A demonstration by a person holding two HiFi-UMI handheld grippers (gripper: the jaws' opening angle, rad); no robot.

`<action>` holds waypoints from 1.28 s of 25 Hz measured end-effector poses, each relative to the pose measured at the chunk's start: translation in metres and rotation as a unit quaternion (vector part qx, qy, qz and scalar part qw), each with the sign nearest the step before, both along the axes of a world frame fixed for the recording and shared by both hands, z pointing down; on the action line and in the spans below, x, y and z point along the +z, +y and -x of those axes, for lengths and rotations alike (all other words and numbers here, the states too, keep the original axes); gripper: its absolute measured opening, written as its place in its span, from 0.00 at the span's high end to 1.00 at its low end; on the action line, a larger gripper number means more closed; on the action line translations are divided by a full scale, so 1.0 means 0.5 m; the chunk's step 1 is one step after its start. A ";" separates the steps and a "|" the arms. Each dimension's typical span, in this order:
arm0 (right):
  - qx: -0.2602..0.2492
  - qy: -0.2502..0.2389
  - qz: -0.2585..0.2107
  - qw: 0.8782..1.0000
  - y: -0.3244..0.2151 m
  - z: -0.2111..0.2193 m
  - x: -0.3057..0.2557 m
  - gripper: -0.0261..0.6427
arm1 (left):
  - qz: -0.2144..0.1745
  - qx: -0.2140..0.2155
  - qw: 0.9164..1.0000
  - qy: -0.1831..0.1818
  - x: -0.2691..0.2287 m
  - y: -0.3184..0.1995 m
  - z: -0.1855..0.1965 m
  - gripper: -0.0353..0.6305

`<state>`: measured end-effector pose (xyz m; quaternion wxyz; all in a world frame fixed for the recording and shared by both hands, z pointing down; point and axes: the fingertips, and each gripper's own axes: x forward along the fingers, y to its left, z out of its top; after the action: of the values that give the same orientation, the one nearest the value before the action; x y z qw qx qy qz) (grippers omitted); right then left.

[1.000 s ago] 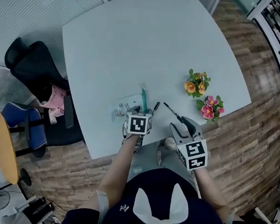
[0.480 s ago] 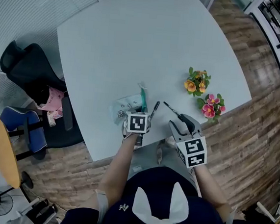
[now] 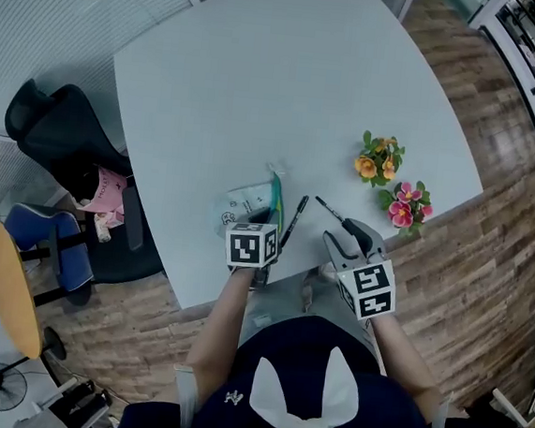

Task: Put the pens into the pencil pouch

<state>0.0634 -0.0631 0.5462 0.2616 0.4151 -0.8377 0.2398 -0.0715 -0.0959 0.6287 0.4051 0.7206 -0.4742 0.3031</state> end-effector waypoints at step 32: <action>-0.034 -0.004 -0.023 0.999 -0.001 -0.003 -0.014 0.68 | -0.107 -0.036 0.993 0.044 -0.200 0.005 0.038 0.88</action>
<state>0.0651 -0.0635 0.5391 0.2563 0.3910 -0.8578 0.2133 -0.0904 -0.0933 0.5286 0.3567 0.7546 -0.5116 0.2040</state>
